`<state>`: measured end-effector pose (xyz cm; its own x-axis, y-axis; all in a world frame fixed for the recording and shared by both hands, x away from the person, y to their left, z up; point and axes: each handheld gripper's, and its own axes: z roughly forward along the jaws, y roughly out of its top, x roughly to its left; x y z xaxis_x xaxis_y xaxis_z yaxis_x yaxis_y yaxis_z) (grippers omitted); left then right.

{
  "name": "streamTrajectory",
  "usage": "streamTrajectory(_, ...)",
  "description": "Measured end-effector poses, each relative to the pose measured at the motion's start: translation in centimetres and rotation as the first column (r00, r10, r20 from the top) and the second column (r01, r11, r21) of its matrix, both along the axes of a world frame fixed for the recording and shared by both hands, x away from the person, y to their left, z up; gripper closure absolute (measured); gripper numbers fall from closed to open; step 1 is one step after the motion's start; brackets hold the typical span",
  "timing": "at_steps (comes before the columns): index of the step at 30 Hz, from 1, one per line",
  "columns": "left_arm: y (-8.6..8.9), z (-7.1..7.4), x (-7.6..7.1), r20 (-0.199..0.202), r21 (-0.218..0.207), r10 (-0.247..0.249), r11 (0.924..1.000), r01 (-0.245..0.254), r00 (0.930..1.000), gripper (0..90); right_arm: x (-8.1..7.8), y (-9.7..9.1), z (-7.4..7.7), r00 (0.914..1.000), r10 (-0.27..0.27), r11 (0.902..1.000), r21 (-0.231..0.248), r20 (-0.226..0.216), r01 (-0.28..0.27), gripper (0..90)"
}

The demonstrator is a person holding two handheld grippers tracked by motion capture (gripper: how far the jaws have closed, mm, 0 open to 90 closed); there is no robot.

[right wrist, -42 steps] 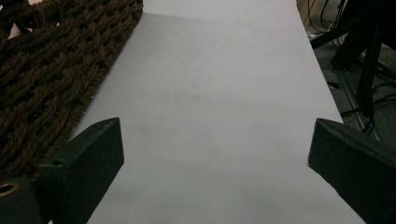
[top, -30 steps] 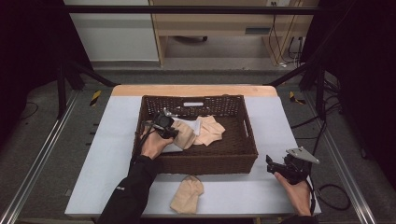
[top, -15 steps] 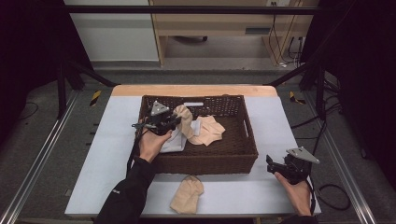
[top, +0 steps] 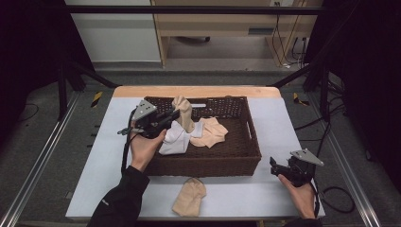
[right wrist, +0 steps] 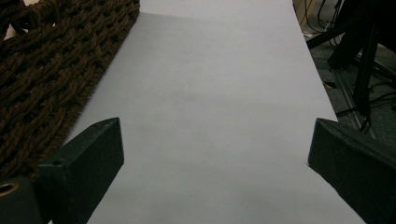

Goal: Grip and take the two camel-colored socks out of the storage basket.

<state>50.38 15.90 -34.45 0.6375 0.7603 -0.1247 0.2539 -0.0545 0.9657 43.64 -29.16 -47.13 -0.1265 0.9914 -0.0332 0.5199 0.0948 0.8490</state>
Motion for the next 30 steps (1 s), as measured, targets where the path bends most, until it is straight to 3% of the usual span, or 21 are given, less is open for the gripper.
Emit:
streamTrajectory(5, 0.1, 1.0, -1.8, 0.044, -0.029, -0.035, 0.9989, 0.036, 0.9984, 79.6, 0.0, 0.0, 0.0, 1.0000, -0.002, 1.0000, 0.000, -0.001, 0.002, 3.8)
streamTrajectory(14, -0.1, 2.2, -4.9, 0.096, -0.019, -0.087, 0.9958, 0.089, 0.9916, 79.6, 0.0, -0.1, 0.0, 1.0000, -0.001, 1.0000, -0.001, 0.000, 0.001, 3.8)
streamTrajectory(30, 0.3, 1.6, -8.4, 0.127, -0.028, -0.159, 0.9860, 0.164, 0.9789, 79.5, -0.1, -0.1, 0.0, 1.0000, -0.002, 1.0000, -0.003, 0.001, 0.002, 3.8)
